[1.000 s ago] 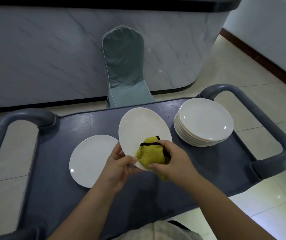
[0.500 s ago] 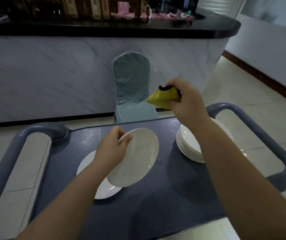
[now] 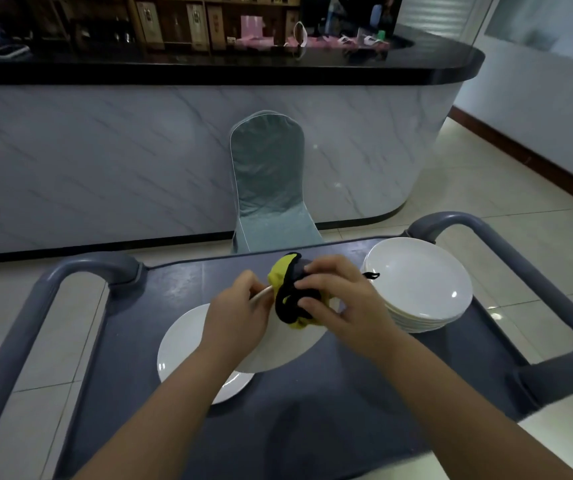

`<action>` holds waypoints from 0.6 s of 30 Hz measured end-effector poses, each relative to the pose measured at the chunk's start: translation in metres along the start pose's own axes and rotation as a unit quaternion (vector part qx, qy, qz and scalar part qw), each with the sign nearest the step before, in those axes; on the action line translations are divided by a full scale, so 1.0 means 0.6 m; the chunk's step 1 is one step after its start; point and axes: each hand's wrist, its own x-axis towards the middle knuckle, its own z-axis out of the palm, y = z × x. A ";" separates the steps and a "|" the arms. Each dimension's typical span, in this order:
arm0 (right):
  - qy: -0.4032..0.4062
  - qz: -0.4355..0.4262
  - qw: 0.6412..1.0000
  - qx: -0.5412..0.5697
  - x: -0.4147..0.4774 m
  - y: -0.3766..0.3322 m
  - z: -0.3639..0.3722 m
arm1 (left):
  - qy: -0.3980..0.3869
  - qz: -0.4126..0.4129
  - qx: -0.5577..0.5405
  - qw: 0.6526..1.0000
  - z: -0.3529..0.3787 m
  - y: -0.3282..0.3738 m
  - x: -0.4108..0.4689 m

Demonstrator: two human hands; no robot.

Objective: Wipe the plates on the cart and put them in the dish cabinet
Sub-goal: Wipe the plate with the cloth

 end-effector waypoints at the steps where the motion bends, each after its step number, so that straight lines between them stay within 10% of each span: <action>1: -0.006 0.024 1.000 -0.011 0.009 -0.002 -0.010 | 0.004 0.012 -0.001 1.000 0.001 -0.001 0.000; 7: -0.201 0.131 0.962 -0.129 0.048 -0.010 -0.026 | 0.033 0.211 0.017 0.977 0.001 -0.007 0.007; 11: -0.123 0.107 0.980 -0.118 0.039 -0.008 -0.033 | 0.089 0.273 -0.002 0.958 -0.020 0.000 0.016; 15: -0.010 0.189 0.982 -0.015 0.021 0.007 -0.046 | 0.124 0.168 -0.109 0.972 -0.020 0.001 0.005; 18: -0.016 0.184 0.978 -0.094 0.008 0.017 -0.026 | 0.052 0.208 0.005 0.977 0.010 -0.028 0.006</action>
